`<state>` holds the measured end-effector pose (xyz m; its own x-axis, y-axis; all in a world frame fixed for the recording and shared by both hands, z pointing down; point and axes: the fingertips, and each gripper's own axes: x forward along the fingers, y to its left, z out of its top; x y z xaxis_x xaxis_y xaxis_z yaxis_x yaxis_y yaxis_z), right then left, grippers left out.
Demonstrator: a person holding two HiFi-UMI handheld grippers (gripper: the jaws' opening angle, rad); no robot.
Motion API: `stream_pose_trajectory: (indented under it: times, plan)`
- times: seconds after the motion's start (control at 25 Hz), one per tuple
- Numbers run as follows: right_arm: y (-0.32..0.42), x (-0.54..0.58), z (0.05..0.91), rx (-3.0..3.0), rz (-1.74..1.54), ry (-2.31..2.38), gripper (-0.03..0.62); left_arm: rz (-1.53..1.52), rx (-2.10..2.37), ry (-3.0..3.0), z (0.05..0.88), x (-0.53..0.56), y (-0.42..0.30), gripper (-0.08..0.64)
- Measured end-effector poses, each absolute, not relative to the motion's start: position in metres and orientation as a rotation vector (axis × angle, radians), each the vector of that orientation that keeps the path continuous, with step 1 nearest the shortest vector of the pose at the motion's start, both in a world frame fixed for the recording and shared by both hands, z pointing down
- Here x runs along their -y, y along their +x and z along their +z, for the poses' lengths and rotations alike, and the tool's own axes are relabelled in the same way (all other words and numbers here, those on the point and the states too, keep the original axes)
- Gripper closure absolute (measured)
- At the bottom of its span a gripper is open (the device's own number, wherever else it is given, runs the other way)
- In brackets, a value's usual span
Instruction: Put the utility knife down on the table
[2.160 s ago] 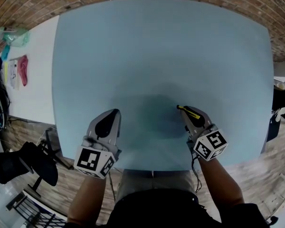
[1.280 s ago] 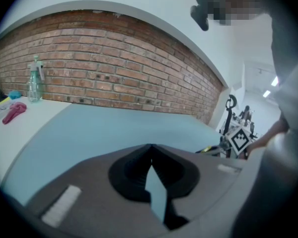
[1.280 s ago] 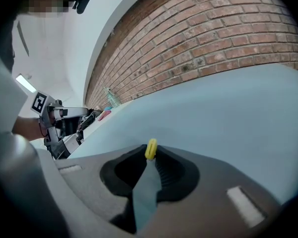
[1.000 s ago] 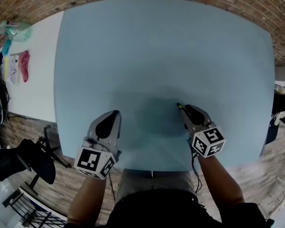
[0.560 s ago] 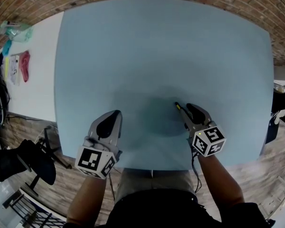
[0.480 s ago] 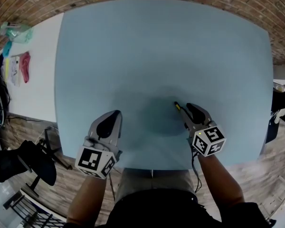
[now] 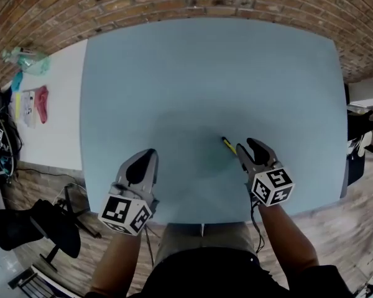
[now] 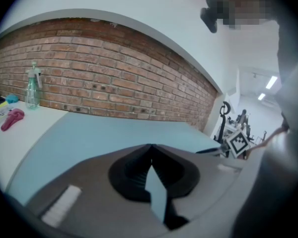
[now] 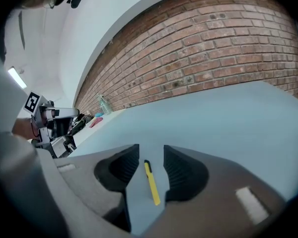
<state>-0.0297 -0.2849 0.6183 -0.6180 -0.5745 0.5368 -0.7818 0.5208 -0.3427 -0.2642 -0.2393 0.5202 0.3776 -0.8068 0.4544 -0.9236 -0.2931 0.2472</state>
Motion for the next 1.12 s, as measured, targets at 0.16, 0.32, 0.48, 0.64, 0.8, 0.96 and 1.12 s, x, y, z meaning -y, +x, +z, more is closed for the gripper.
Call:
stream_pose_trajectory:
  times: [0.16, 0.32, 0.48, 0.64, 0.8, 0.96, 1.12]
  plan:
    - [-0.024, 0.287, 0.59, 2.443, 0.747, 1.193, 0.434, 0.292, 1.5, 2.217, 0.504, 0.242, -0.267, 0.557]
    - [-0.009, 0.284, 0.562, 2.453, 0.683, 1.26, 0.434, 0.262, 1.5, 2.248, 0.488, 0.24, -0.266, 0.557]
    - [0.006, 0.275, 0.543, 2.437, 0.649, 1.321, 0.434, 0.249, 1.494, 2.28, 0.47, 0.232, -0.268, 0.557]
    - [0.015, 0.27, 0.521, 2.446, 0.618, 1.393, 0.434, 0.232, 1.497, 2.307, 0.455, 0.226, -0.272, 0.557]
    - [0.02, 0.264, 0.499, 2.483, 0.578, 1.433, 0.434, 0.227, 1.503, 2.327, 0.444, 0.221, -0.272, 0.557]
    - [0.025, 0.257, 0.475, 2.52, 0.502, 1.479, 0.434, 0.21, 1.52, 2.339, 0.432, 0.218, -0.269, 0.557]
    - [0.026, 0.251, 0.449, 2.579, 0.414, 1.511, 0.436, 0.182, 1.531, 2.373, 0.416, 0.214, -0.267, 0.557]
